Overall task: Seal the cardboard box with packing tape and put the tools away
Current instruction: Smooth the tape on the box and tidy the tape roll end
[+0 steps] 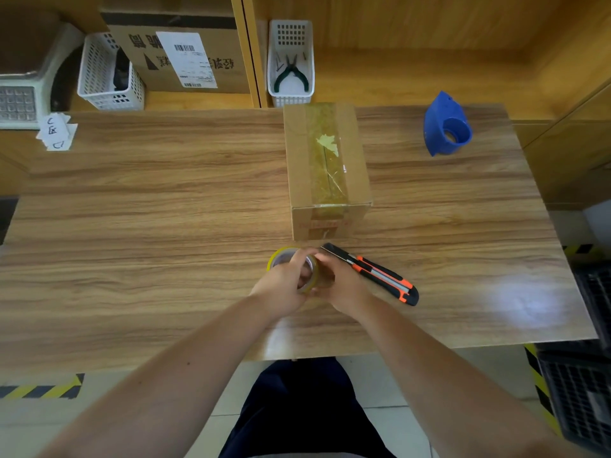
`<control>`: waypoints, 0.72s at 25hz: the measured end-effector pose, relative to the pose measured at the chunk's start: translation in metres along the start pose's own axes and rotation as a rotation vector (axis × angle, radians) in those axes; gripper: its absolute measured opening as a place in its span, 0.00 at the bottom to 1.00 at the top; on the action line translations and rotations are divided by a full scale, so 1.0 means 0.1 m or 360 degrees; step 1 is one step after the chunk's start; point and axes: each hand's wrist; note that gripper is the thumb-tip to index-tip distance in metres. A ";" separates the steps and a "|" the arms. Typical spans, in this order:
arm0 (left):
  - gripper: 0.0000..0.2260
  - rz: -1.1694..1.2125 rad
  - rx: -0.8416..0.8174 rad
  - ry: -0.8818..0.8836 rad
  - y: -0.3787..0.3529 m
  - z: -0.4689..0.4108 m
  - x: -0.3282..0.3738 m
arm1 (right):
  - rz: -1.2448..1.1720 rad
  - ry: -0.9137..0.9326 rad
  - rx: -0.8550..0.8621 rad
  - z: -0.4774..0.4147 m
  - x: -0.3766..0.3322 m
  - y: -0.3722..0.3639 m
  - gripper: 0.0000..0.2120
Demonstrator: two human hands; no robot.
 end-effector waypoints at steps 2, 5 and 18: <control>0.33 0.0153 0.0055 -0.0018 0.01 0.02 0.04 | -0.0065 -0.0037 -0.0028 0.04 0.01 0.06 0.34; 0.29 0.0443 0.0161 -0.0010 0.05 0.07 0.18 | -0.0320 -0.0079 0.0197 0.14 -0.01 0.16 0.27; 0.40 0.0493 0.0066 0.0025 -0.04 -0.02 0.26 | 0.0015 0.0093 0.0500 0.06 -0.21 0.48 0.04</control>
Point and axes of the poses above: each hand's wrist, its own z-axis away from the middle knuckle, its own y-axis out of the back of the hand, x = y × z, and after that the axes turned 3 degrees about y, right-handed
